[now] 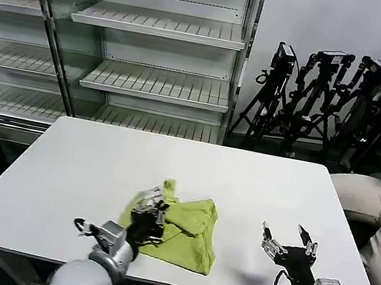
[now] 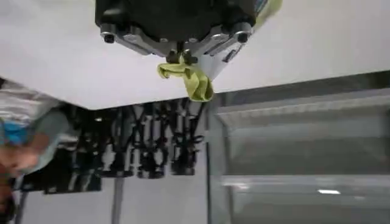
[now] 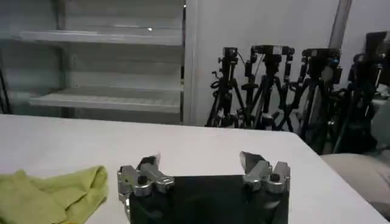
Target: Fold and organize the clothes.
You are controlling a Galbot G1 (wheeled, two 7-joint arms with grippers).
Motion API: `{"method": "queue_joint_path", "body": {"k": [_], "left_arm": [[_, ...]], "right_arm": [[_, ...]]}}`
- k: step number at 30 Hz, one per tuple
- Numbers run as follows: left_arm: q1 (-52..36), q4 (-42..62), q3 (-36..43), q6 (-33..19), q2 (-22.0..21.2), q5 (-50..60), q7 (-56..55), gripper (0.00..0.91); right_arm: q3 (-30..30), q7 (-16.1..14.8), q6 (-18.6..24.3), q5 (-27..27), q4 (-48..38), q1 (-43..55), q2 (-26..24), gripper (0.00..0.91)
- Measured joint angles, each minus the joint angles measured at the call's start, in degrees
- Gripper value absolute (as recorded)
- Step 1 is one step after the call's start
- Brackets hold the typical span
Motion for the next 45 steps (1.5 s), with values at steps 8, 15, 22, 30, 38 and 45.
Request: {"method": "queue_joint_path", "body": {"k": [8, 15, 22, 30, 38, 45], "left_arm": [[-2.91, 3.18, 3.36, -0.04, -3.66, 0.16, -0.14, 0.907], [-4.52, 4.91, 4.05, -2.16, -5.31, -0.36, 1.15, 0.907], [-3.63, 2.66, 1.67, -4.43, -3.99, -1.77, 1.20, 0.907], [0.21, 2.29, -3.46, -2.67, -0.32, -3.85, -4.52, 0.907], [2.24, 5.49, -5.42, -1.19, 0.33, -5.93, -9.14, 0.907], [2.06, 8.85, -5.57, -0.60, -0.02, -8.36, -11.55, 0.010]], "right_arm": [[0.22, -0.13, 0.10, 0.01, -0.16, -0.01, -0.15, 0.907], [0.37, -0.47, 0.46, 0.22, -0.49, -0.18, -0.46, 0.907], [0.57, -0.72, 0.96, 0.73, -1.25, 0.30, -0.98, 0.907], [-0.38, -0.69, 1.15, 0.77, -2.22, 1.18, -1.01, 0.907], [-0.22, -0.53, 1.29, 0.83, -2.25, 0.72, -1.20, 0.907], [-0.09, -0.45, 1.35, 0.81, -2.08, 0.42, -0.92, 0.907]]}}
